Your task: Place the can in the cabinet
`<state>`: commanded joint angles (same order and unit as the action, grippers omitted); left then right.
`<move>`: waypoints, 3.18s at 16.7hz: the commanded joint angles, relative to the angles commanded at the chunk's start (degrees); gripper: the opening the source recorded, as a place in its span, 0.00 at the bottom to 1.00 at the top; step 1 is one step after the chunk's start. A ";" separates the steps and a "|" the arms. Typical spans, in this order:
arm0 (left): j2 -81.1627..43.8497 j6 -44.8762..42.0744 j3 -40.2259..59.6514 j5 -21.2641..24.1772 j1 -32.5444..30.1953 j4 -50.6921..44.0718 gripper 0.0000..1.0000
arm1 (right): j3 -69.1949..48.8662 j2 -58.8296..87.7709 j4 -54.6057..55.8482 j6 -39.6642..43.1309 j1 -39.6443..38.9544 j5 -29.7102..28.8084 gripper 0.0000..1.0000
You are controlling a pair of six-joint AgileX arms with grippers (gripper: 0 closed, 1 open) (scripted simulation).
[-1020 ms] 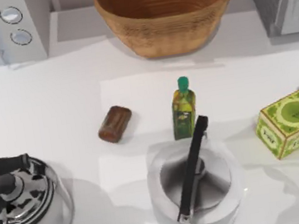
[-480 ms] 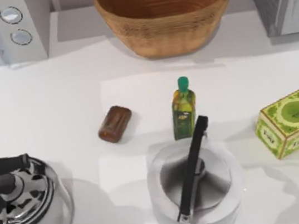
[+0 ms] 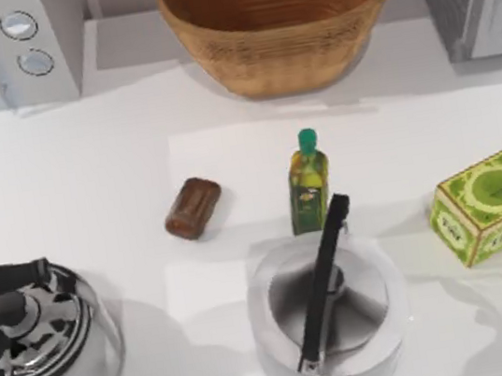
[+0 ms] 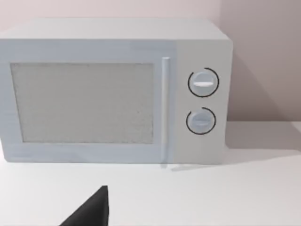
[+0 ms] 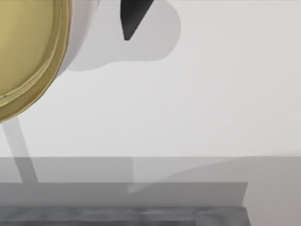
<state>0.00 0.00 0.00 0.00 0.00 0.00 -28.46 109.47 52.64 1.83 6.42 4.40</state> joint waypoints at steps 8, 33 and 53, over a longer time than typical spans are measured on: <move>0.00 0.00 0.00 0.00 0.00 0.00 1.00 | 0.00 0.00 0.00 0.00 0.00 0.00 0.00; 0.00 0.00 0.00 0.00 0.00 0.00 1.00 | -15.29 -30.26 -45.53 0.17 0.15 0.48 0.00; 0.00 0.00 0.00 0.00 0.00 0.00 1.00 | 20.49 -95.85 -51.54 -1.49 -5.00 -3.66 0.00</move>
<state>0.00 0.00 0.00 0.00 0.00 0.00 -7.97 13.62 1.09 0.34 1.42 0.74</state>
